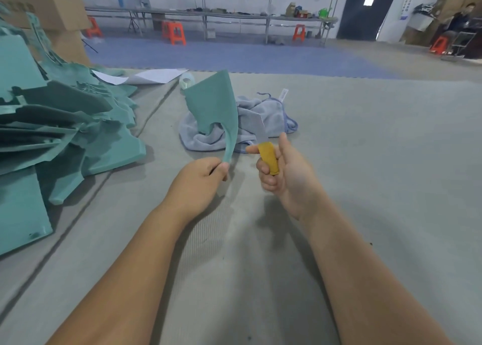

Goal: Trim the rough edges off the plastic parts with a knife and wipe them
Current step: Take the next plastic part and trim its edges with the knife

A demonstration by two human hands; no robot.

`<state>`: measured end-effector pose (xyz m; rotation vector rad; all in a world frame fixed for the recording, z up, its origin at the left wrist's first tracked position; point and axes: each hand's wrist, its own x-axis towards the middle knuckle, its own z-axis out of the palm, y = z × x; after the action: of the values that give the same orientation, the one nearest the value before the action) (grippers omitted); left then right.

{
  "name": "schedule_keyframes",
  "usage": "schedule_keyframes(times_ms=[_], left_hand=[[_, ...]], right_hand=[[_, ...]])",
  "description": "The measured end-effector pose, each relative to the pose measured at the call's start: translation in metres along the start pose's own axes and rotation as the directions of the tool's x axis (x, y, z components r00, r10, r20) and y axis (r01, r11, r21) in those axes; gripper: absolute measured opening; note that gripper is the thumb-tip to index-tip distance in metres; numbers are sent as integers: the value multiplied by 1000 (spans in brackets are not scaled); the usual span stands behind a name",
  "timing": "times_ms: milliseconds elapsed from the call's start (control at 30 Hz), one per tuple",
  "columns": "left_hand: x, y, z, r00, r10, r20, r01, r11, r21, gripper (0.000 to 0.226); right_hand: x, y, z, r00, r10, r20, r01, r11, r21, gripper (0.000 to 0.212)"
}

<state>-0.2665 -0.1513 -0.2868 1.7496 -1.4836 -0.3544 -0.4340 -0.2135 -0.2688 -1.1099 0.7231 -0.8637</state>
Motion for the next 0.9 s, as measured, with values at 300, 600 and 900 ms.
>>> schedule_keyframes(times_ms=[300, 600, 900], left_hand=[[-3, 6, -2, 997, -73, 28, 78, 951, -299, 41], [1, 20, -5, 973, -182, 144, 230, 683, -693, 19], [-3, 17, -2, 995, -30, 93, 78, 816, -572, 18]], right_hand=[[2, 5, -4, 985, -106, -133, 100, 994, -52, 26], [-3, 6, 12, 996, -60, -59, 48, 982, -182, 20], [-2, -1, 0, 990, -139, -12, 140, 987, 84, 27]])
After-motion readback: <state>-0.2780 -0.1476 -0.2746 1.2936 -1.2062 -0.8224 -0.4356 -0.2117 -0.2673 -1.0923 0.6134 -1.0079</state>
